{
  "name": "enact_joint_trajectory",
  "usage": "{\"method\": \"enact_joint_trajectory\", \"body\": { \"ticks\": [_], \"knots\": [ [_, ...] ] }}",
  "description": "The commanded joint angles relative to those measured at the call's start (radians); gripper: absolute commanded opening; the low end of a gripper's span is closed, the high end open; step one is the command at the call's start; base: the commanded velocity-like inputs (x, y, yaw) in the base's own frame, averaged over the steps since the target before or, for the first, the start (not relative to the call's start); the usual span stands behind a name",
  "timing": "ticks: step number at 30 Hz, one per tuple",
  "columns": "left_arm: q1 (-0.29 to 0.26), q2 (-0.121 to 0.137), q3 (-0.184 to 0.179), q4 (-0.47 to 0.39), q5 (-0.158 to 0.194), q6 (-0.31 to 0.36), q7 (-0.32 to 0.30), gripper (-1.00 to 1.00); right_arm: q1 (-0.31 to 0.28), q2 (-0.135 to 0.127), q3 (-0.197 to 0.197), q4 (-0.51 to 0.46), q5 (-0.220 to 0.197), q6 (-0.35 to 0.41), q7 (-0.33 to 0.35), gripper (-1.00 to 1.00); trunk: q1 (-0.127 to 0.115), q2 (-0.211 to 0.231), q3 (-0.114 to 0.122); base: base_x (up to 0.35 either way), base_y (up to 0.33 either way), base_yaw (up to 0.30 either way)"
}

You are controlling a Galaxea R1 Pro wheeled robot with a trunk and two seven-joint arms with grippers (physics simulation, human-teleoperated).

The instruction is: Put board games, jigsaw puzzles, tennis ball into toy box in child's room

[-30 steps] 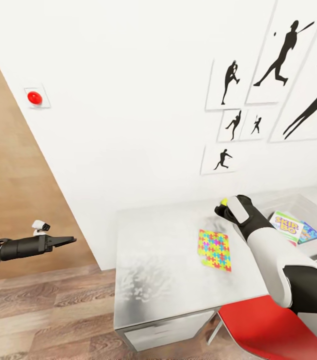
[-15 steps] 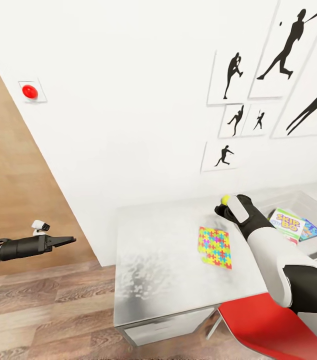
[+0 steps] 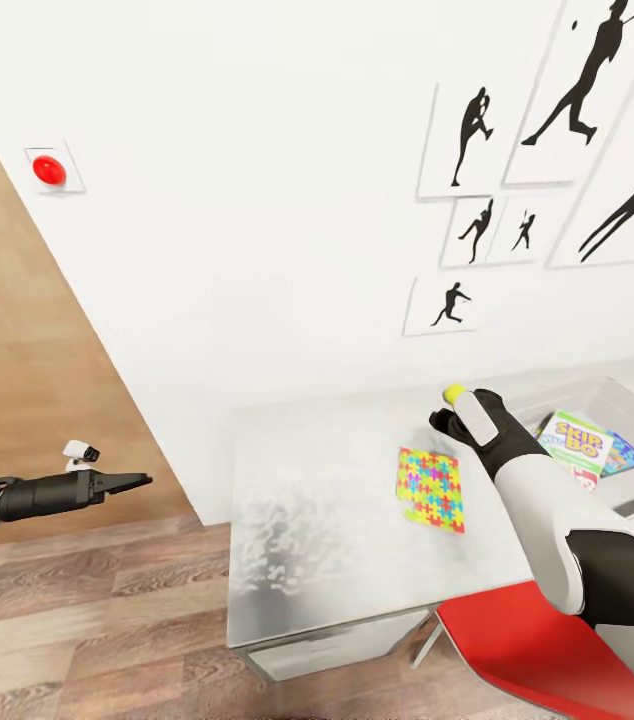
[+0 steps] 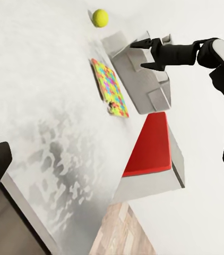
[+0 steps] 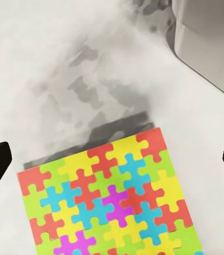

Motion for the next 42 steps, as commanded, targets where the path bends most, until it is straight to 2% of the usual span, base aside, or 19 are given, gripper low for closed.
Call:
{"method": "enact_joint_trajectory", "body": {
  "ticks": [1,42],
  "knots": [
    [-0.001,0.001,-0.006,0.000,0.006,0.011,-0.003,1.00,-0.001,0.000,-0.001,-0.002,-0.008,0.003,-0.007,1.00,0.001,-0.002,-0.004,0.000,0.000,0.000],
    [-0.001,0.000,-0.006,0.000,0.006,0.011,-0.003,1.00,-0.001,-0.001,0.000,-0.002,-0.008,0.001,-0.006,1.00,0.001,-0.002,-0.070,0.021,0.000,0.000]
  ]
}}
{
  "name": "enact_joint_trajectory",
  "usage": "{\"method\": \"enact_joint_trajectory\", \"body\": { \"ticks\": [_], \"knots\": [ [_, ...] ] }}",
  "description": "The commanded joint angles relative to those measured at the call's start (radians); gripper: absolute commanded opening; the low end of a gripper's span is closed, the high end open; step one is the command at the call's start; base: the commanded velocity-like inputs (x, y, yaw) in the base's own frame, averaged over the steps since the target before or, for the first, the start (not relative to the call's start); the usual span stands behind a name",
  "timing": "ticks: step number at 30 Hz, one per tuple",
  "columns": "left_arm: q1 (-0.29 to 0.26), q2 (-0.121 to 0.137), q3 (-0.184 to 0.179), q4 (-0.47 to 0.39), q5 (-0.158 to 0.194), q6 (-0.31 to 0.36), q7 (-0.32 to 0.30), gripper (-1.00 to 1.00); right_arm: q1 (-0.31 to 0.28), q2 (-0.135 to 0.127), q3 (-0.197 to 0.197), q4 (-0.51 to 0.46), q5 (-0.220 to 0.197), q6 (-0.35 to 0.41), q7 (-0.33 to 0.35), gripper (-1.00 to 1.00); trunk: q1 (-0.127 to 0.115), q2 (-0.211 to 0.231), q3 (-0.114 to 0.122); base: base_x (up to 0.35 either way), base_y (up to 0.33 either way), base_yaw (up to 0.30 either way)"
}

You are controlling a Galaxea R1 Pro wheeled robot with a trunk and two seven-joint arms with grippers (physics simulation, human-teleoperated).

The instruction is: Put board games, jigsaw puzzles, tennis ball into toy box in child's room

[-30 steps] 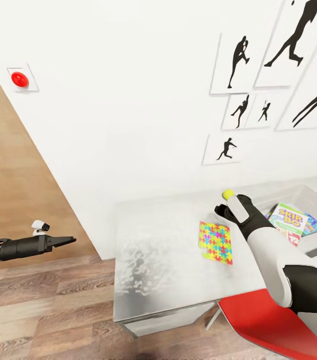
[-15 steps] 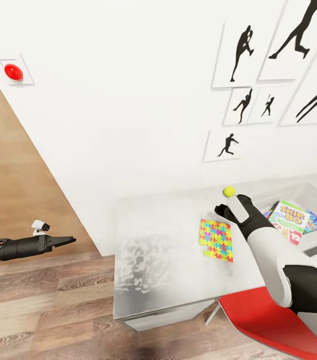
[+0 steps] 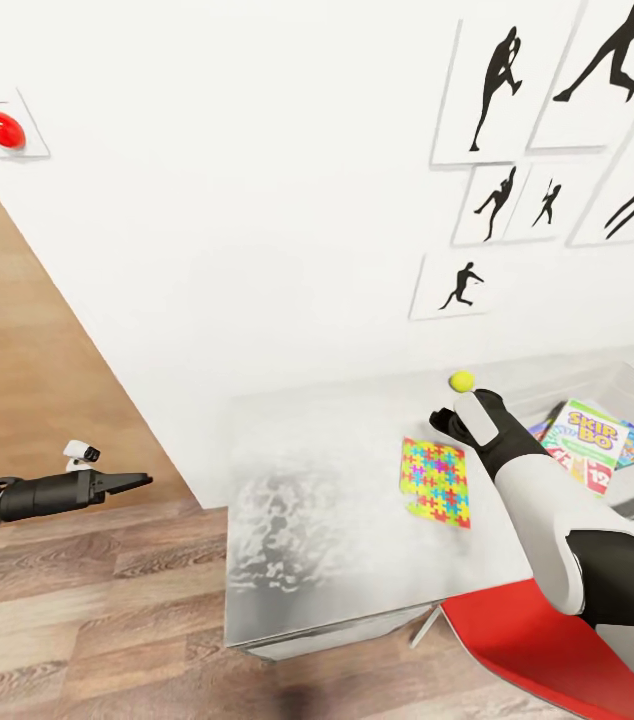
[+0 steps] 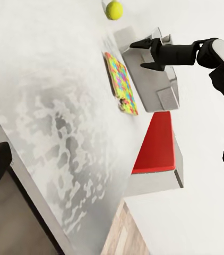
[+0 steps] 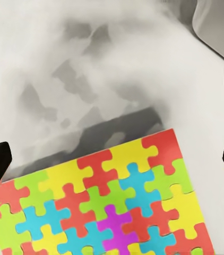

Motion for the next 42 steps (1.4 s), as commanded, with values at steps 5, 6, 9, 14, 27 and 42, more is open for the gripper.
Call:
{"method": "enact_joint_trajectory", "body": {
  "ticks": [5,6,9,14,27,42],
  "knots": [
    [-0.001,0.001,-0.007,0.000,0.006,0.011,-0.003,1.00,-0.001,0.000,-0.001,-0.002,-0.008,0.003,-0.007,1.00,0.001,-0.002,-0.010,0.085,0.000,0.000],
    [-0.001,0.001,-0.007,0.000,0.006,0.011,-0.003,1.00,-0.001,0.000,-0.001,-0.002,-0.008,0.003,-0.007,1.00,0.001,-0.002,-0.012,0.087,0.000,0.000],
    [-0.001,0.000,-0.007,0.000,0.006,0.011,-0.003,1.00,0.000,0.000,0.000,-0.002,-0.008,0.003,-0.007,1.00,0.001,-0.002,-0.016,0.096,0.000,0.000],
    [-0.001,0.000,-0.007,0.000,0.006,0.011,-0.003,1.00,0.000,0.000,0.000,-0.002,-0.008,0.002,-0.007,1.00,0.001,-0.002,-0.025,0.120,0.000,0.000],
    [-0.001,0.000,-0.007,0.000,0.006,0.010,-0.003,1.00,0.003,-0.003,0.000,-0.003,-0.007,0.001,-0.004,1.00,0.001,-0.002,-0.045,0.032,0.000,0.000],
    [-0.001,0.001,-0.006,0.000,0.006,0.010,-0.003,1.00,0.004,-0.003,0.000,-0.003,-0.008,0.000,-0.002,1.00,0.001,-0.002,-0.048,-0.025,0.000,0.000]
  ]
}}
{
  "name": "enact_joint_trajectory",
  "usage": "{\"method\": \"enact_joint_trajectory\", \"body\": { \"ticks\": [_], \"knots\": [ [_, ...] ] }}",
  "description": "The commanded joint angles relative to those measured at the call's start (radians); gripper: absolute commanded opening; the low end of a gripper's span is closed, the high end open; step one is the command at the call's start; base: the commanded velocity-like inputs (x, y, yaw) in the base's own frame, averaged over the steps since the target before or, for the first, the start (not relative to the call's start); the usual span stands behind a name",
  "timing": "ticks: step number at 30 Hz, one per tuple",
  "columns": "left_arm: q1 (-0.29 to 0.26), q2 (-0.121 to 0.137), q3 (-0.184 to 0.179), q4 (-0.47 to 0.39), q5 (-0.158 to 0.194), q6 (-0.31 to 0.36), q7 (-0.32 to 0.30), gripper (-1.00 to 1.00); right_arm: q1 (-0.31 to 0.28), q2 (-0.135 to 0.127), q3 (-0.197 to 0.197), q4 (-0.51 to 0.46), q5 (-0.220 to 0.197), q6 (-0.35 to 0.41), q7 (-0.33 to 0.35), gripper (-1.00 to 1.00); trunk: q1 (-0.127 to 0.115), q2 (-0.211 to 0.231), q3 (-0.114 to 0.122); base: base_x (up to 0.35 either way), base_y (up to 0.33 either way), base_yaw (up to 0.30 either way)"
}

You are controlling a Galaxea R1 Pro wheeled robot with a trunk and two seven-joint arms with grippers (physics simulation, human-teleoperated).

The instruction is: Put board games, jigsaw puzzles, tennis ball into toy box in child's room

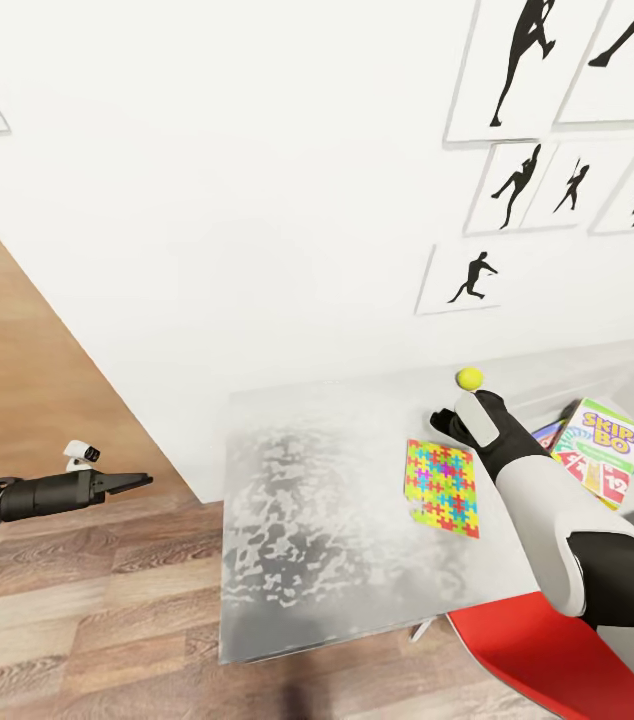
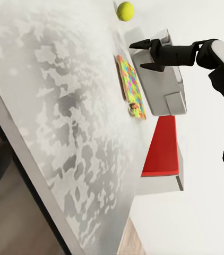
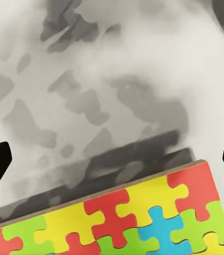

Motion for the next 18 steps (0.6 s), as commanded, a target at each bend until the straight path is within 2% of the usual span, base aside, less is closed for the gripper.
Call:
{"method": "enact_joint_trajectory", "body": {
  "ticks": [1,18],
  "knots": [
    [-0.001,0.001,-0.006,0.000,0.006,0.010,-0.003,1.00,-0.001,0.000,-0.001,-0.002,-0.008,0.003,-0.007,1.00,0.001,-0.002,-0.002,-0.003,0.000,0.000],
    [-0.001,0.001,-0.006,0.000,0.006,0.011,-0.003,1.00,0.001,0.000,-0.001,-0.003,-0.008,0.003,-0.007,1.00,0.001,-0.002,-0.002,0.000,0.000,0.000]
  ]
}}
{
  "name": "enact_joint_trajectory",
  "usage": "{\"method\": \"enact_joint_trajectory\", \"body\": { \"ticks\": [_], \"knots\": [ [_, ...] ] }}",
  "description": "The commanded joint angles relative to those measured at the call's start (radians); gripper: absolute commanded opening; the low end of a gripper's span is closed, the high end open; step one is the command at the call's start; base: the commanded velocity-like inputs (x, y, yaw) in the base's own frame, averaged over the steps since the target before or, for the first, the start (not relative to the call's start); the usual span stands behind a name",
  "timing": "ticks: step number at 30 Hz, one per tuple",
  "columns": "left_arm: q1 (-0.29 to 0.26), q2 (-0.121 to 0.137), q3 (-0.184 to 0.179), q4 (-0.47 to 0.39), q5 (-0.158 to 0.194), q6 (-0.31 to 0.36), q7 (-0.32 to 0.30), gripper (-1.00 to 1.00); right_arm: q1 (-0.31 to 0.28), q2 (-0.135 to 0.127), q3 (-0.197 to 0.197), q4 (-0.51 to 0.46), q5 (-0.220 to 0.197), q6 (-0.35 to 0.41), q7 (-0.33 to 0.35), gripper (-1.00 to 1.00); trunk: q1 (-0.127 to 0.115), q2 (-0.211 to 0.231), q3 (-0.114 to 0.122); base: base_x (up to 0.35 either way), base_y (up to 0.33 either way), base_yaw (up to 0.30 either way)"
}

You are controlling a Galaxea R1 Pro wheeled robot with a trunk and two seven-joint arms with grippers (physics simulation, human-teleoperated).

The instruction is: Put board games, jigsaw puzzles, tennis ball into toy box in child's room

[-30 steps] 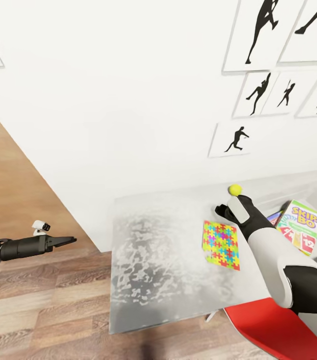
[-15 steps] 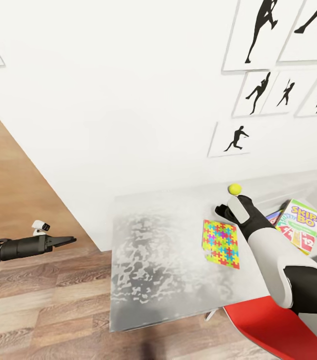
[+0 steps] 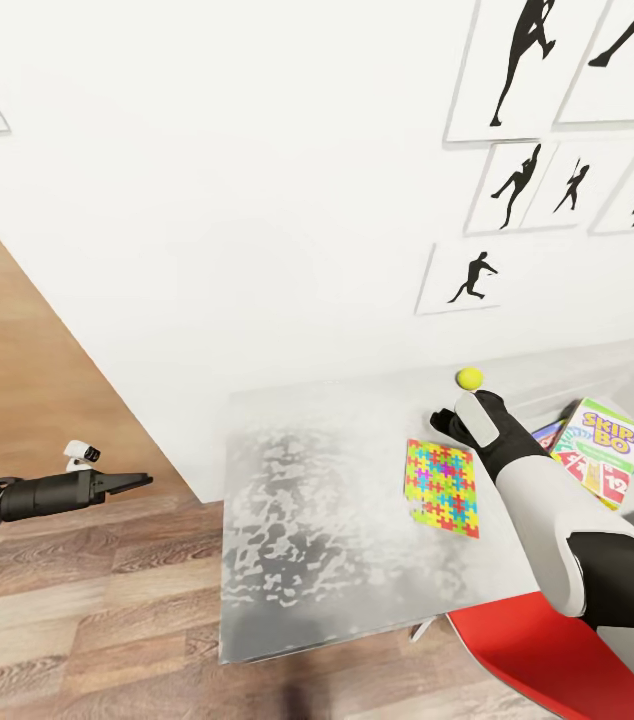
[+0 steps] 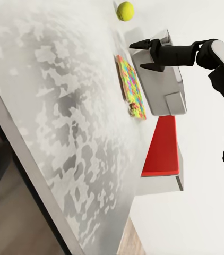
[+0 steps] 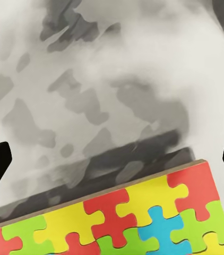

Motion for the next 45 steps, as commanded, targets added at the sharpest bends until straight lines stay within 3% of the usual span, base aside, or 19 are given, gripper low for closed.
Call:
{"method": "enact_joint_trajectory", "body": {
  "ticks": [1,24,45],
  "knots": [
    [-0.001,0.001,-0.006,0.000,0.006,0.011,-0.003,1.00,-0.001,0.000,-0.001,-0.002,-0.008,0.003,-0.007,1.00,0.001,-0.002,-0.002,0.000,0.000,0.000],
    [-0.001,-0.001,-0.007,0.000,0.006,0.010,-0.003,1.00,-0.001,0.000,-0.001,-0.002,-0.008,0.004,-0.007,1.00,0.001,-0.002,-0.002,0.000,0.000,0.000],
    [-0.001,-0.003,-0.007,0.000,0.006,0.010,-0.003,1.00,-0.001,-0.001,-0.001,-0.002,-0.008,0.004,-0.007,1.00,0.001,-0.002,-0.027,0.000,0.000,0.000]
  ]
}}
